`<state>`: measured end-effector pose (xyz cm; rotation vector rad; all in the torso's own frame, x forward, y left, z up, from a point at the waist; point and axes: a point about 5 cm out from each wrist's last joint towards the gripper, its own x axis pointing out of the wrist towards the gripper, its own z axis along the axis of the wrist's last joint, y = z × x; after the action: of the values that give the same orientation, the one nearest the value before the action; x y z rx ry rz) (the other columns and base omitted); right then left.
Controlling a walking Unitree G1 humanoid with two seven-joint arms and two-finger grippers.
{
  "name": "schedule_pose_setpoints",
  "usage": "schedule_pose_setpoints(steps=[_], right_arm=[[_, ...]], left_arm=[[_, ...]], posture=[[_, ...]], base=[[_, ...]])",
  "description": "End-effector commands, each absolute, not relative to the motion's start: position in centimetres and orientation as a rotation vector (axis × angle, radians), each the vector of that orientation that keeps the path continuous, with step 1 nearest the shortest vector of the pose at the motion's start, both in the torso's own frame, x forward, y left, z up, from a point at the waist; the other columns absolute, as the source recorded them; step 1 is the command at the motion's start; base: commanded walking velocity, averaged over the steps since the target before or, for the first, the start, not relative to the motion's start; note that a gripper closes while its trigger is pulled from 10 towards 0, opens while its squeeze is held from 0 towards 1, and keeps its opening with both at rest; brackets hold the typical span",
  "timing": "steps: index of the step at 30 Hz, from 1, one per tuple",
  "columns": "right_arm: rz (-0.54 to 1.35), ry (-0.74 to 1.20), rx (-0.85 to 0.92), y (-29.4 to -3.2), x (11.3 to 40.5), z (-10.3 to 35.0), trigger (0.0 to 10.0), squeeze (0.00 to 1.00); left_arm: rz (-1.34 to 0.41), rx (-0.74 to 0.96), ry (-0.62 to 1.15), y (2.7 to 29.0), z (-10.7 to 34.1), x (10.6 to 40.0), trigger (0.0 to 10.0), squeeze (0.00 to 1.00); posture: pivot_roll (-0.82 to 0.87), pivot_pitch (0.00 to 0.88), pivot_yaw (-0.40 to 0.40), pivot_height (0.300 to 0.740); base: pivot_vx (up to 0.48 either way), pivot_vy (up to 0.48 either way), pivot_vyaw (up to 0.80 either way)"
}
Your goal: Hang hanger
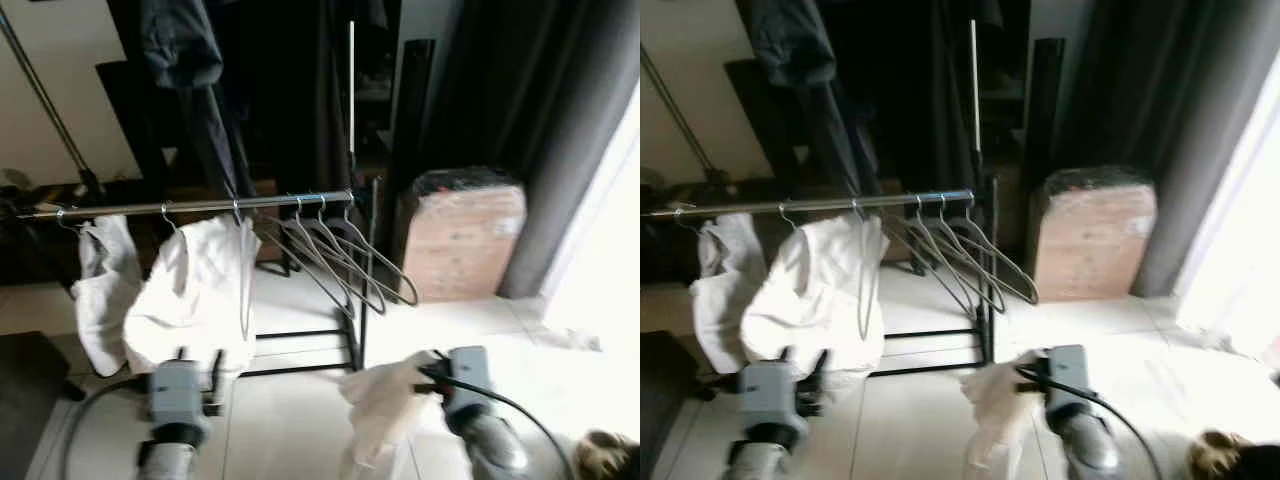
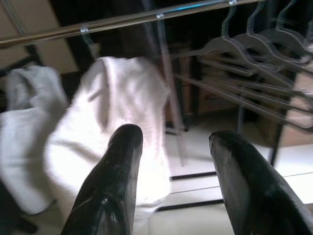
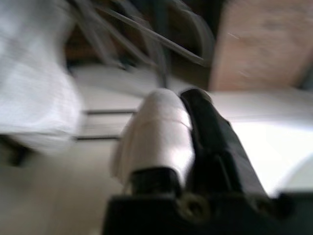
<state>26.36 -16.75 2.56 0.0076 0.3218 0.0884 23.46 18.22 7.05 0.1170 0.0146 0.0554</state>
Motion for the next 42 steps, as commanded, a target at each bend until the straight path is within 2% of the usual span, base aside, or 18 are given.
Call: schedule_pose_setpoints(steps=[1, 20, 26, 33, 39, 42], right_arm=[[0.116, 0.289, 0.016, -15.6, 27.0, 3.3, 10.0, 0.0], [0.06, 0.412, -0.048, -16.9, 26.1, 1.0, 10.0, 0.0], [0.066, 0.418, -0.049, -16.8, 26.0, 0.8, 10.0, 0.0], [0.08, 0.414, -0.048, -16.4, 26.3, 0.9, 10.0, 0.0], [0.074, 0.417, -0.046, -16.5, 26.2, 0.7, 10.0, 0.0], [0.071, 0.421, -0.045, -16.6, 26.1, 0.6, 10.0, 0.0]], left_arm=[[0.086, 0.158, 0.019, 19.5, 7.2, 23.3, 10.0, 0.0], [0.164, 0.166, 0.006, 20.4, 7.6, 23.3, 10.0, 0.0], [0.171, 0.122, 0.022, 20.7, 8.1, 24.2, 10.0, 0.0], [0.173, 0.072, 0.053, 21.0, 8.9, 27.2, 10.0, 0.0], [0.12, 0.083, 0.028, 20.1, 9.1, 27.0, 10.0, 0.0], [0.121, 0.055, 0.03, 19.8, 9.0, 26.8, 10.0, 0.0]], posture=[[-0.04, 0.0, 0.001, 0.74], [-0.03, 0.0, -0.002, 0.74], [-0.03, 0.0, -0.005, 0.74], [-0.03, 0.0, -0.005, 0.74], [-0.03, 0.0, -0.002, 0.74], [-0.03, 0.0, -0.003, 0.74]], base=[[0.326, 0.0, 0.0], [0.323, 0.0, 0.0], [0.0, 0.0, 0.0], [0.0, 0.0, 0.0], [0.0, 0.0, 0.0], [0.0, 0.48, 0.0]])
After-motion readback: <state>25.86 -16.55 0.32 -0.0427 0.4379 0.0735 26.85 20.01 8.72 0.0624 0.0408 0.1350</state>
